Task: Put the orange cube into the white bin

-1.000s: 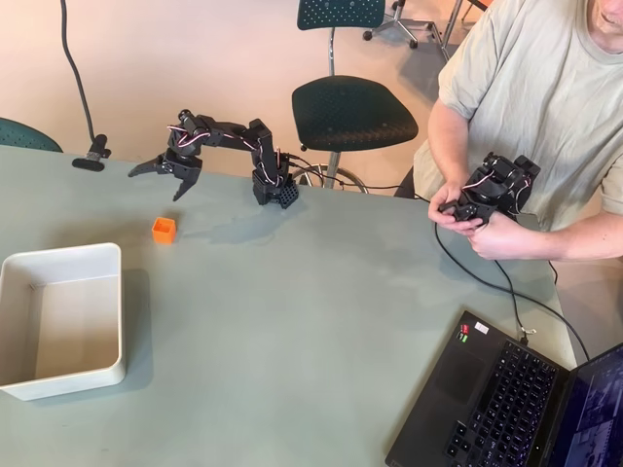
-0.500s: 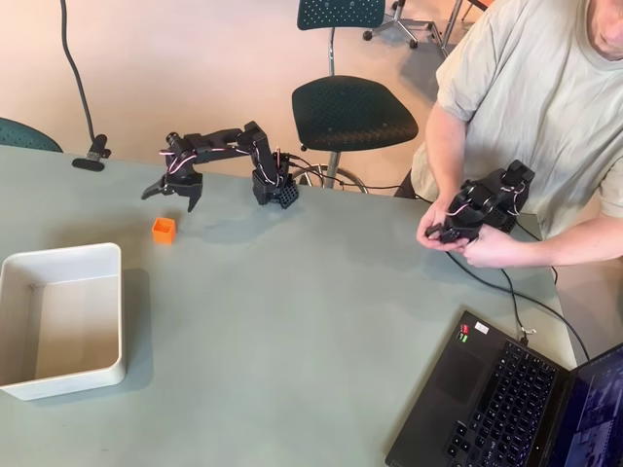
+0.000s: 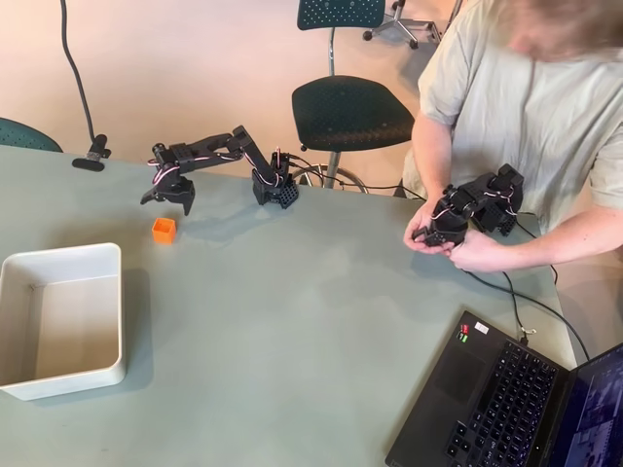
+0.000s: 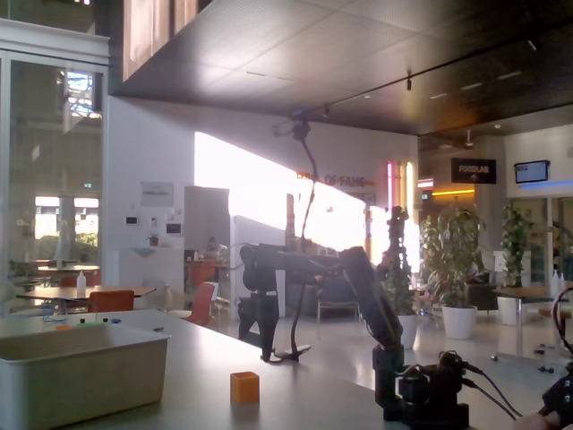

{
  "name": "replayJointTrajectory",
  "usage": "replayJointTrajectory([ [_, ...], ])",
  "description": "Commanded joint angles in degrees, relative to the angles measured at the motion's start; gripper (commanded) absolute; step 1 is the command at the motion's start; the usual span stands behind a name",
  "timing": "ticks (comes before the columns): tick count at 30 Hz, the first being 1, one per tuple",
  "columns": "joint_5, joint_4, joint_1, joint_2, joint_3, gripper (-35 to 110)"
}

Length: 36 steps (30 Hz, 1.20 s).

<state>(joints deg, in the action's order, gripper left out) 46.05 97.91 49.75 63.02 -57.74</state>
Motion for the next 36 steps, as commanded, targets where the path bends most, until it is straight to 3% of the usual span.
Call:
replayJointTrajectory([
  [1,0.18,-0.09,-0.35,-2.02,4.39,72],
  [9,0.18,0.0,-0.26,-9.84,12.3,72],
  [36,0.18,-0.26,-3.52,-17.84,12.39,72],
])
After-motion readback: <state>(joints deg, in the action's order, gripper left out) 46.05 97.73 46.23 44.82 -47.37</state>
